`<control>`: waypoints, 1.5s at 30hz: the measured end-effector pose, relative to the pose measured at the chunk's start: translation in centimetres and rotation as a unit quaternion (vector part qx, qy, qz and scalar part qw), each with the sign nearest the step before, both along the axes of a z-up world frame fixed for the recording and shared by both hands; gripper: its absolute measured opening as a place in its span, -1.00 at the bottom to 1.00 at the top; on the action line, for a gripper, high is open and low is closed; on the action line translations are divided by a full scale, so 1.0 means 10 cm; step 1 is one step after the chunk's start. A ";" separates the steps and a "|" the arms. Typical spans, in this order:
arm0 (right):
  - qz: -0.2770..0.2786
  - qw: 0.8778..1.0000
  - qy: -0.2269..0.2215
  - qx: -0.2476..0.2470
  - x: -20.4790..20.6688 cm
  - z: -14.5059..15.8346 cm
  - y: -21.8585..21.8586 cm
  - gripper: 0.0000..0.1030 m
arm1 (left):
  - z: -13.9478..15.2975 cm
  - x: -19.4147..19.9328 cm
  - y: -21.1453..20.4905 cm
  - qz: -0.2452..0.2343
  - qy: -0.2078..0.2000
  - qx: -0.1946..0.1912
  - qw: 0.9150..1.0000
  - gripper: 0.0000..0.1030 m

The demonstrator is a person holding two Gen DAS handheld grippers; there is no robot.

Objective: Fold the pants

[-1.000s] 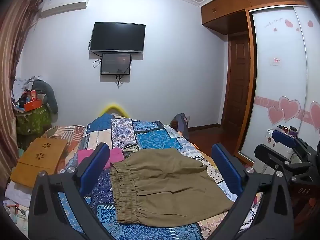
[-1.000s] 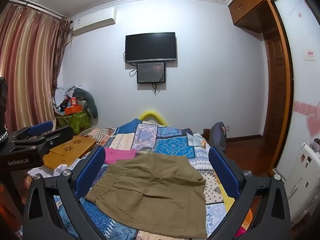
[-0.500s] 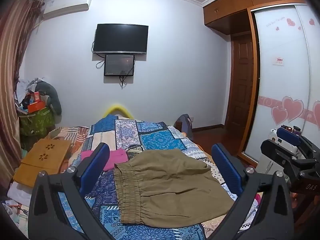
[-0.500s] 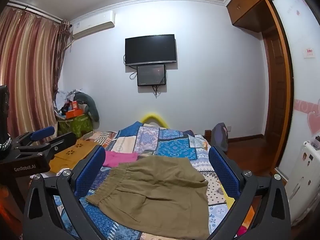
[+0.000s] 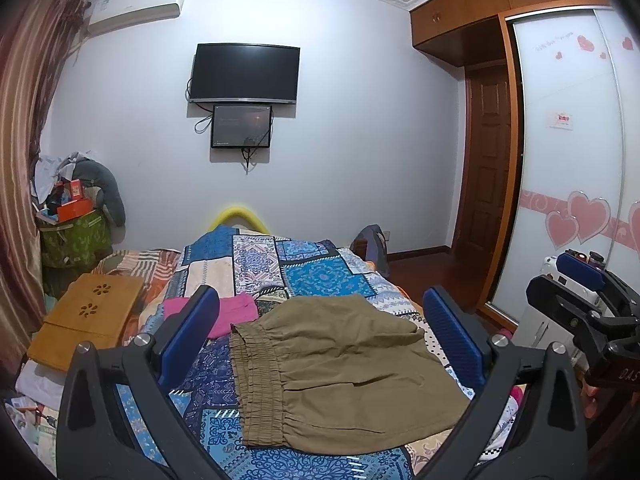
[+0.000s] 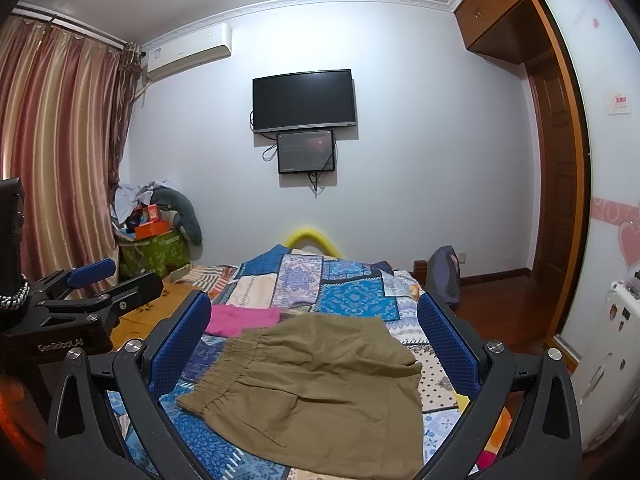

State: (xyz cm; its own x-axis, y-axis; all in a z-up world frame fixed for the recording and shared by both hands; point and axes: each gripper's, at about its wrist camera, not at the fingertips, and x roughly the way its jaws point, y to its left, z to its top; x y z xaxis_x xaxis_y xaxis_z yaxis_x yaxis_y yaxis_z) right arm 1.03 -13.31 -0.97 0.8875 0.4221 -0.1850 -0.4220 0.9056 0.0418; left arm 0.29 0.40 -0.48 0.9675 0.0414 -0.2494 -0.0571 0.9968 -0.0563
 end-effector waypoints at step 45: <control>0.008 1.000 0.004 0.000 0.05 -0.04 0.03 0.99 | 0.01 0.00 0.05 0.004 0.002 -0.001 1.000 1.00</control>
State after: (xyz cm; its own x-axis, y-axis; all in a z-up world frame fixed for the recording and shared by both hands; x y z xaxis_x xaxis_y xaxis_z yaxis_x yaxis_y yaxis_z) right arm 1.53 -13.05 -1.38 0.8787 0.4366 -0.1930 -0.4366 0.8986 0.0448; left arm 0.31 0.87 -0.34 0.9662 0.0495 -0.2532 -0.0663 0.9961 -0.0583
